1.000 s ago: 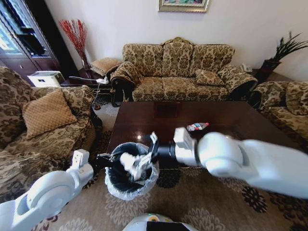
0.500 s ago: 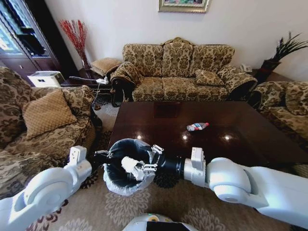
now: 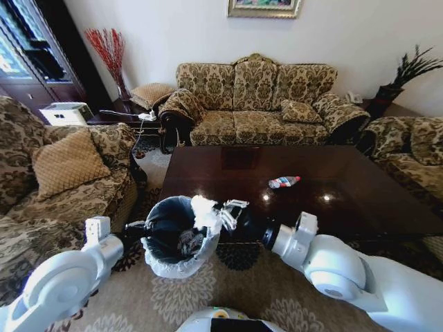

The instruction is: Move to the front of the table and place the trash on the table into the trash bin.

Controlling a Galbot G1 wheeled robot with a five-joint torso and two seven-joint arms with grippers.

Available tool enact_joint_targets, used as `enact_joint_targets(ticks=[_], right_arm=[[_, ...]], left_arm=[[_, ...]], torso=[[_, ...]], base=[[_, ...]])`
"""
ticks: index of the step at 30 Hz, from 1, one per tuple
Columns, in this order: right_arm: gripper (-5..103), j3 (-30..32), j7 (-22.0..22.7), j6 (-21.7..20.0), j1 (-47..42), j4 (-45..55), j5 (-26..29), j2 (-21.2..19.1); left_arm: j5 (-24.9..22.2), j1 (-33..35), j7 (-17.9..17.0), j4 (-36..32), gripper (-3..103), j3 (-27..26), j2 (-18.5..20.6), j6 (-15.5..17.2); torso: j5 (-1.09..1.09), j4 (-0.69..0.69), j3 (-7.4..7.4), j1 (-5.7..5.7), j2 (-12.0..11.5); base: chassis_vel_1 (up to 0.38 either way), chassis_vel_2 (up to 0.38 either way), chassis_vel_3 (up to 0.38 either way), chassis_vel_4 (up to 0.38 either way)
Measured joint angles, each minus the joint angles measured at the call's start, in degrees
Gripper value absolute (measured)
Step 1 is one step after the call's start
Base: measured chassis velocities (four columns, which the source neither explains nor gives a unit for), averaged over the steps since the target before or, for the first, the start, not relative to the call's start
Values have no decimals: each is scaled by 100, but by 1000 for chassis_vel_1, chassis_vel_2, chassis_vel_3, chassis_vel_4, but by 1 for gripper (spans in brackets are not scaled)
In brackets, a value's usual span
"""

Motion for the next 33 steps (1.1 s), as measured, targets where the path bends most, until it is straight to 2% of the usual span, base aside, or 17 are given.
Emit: enact_joint_targets(ticks=[4, 6, 8, 9, 13, 14, 18, 20, 24, 33], right_arm=[[0, 197, 0, 100, -233, 1, -21, 142], [0, 463, 0, 168, -490, 1, -22, 301], [0, 729, -1, 243, -758, 2, -22, 419], [0, 729, -1, 243, -758, 2, -22, 419], [0, 1212, -1, 430, -1191, 22, 23, 670], [0, 1212, -1, 430, -1191, 22, 23, 670], [0, 1289, 0, 519, -1188, 22, -203, 749], [0, 1287, -1, 503, -1187, 21, -362, 750], [0, 1312, -1, 598, -1306, 15, -960, 755], [0, 1323, -1, 735, -1446, 10, -1244, 765]], left_arm=[[136, 59, 37, 0, 0, 24, -265, 5], [298, 134, 70, 1, 0, 18, -542, 14], [463, 172, 132, 1, 0, 6, -718, 15], [463, 172, 132, 1, 0, 6, -718, 15], [856, 263, 239, 1, 0, -6, -1259, 15], [856, 263, 239, 1, 0, -6, -1259, 15], [1232, 444, 348, 1, 0, 38, -1819, 1], [1280, 446, 370, 1, 0, 48, -1892, 1], [1390, 397, 443, 1, 0, 101, -2128, -12], [1463, 388, 482, 1, 0, 133, -2210, -16]], torso=[[-1, -1, 0, 0, 0], [-1, 3, 0, 0, 0], [-2, 0, 0, 0, 0], [-2, 0, 0, 0, 0], [-1, 0, 0, 0, 0], [-1, 0, 0, 0, 0], [-2, 3, 0, 0, 0], [0, 5, 0, 0, 0], [-1, -1, 0, 1, 0], [0, 0, 1, 3, -1]], base=[[0, 0, 0, 0], [0, 0, 0, 0], [0, 0, 0, 0], [0, 0, 0, 0], [0, 0, 0, 0], [0, 0, 0, 0], [0, 0, 0, 0], [0, 0, 0, 0], [0, 0, 0, 0], [28, -23, -25, 28]])
